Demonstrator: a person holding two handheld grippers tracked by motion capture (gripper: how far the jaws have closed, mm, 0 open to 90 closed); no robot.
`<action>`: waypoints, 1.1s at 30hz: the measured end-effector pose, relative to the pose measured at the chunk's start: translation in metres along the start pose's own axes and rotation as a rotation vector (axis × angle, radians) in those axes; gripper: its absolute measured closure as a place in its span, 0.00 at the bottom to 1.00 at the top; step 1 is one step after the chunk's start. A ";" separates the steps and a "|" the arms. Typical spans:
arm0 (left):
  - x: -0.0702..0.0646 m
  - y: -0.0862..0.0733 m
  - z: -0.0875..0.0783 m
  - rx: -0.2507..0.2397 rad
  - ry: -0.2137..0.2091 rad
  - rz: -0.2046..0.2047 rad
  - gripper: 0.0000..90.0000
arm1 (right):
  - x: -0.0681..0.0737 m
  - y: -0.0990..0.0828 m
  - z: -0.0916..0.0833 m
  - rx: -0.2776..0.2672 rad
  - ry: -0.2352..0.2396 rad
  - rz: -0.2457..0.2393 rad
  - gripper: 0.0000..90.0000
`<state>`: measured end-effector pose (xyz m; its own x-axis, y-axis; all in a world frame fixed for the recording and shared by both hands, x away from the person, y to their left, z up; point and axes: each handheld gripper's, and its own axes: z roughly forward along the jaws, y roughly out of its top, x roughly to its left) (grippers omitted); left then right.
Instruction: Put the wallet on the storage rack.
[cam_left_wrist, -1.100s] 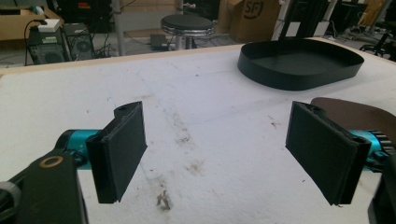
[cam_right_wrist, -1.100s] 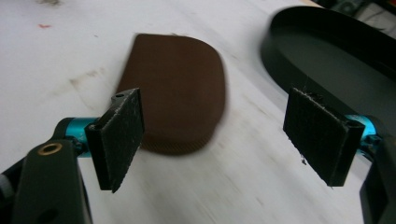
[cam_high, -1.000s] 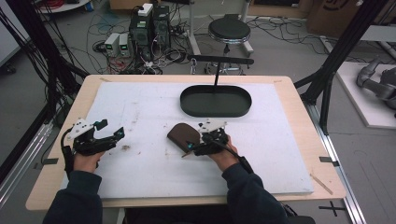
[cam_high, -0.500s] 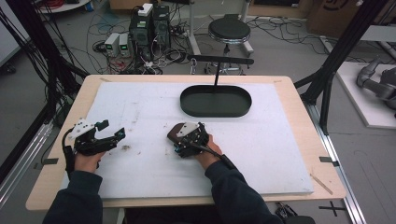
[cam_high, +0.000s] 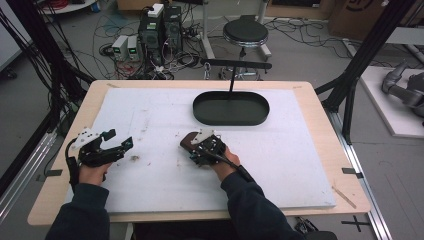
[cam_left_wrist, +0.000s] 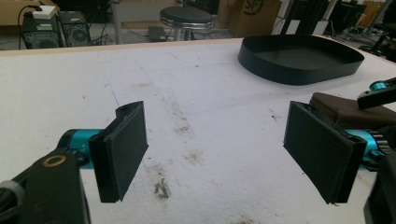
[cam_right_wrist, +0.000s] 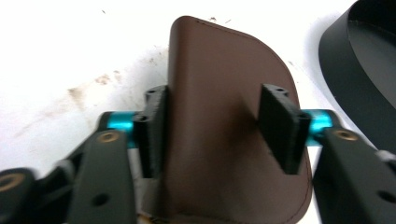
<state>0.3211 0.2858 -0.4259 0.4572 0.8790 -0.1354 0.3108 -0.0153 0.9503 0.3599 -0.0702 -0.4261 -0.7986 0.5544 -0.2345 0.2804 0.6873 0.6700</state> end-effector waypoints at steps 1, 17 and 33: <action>0.000 0.000 0.000 0.000 -0.001 0.001 0.24 | -0.002 0.000 -0.002 -0.006 0.011 -0.003 0.59; 0.001 0.000 -0.001 0.000 0.000 0.005 0.24 | -0.031 -0.018 -0.045 -0.082 0.137 0.140 0.79; -0.002 0.000 0.001 0.000 -0.014 0.016 0.24 | -0.073 -0.051 -0.071 -0.172 0.173 0.434 0.80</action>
<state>0.3214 0.2839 -0.4258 0.4736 0.8720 -0.1237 0.3029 -0.0294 0.9526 0.3663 -0.1794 -0.3934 -0.7085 0.6763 0.2018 0.5258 0.3151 0.7901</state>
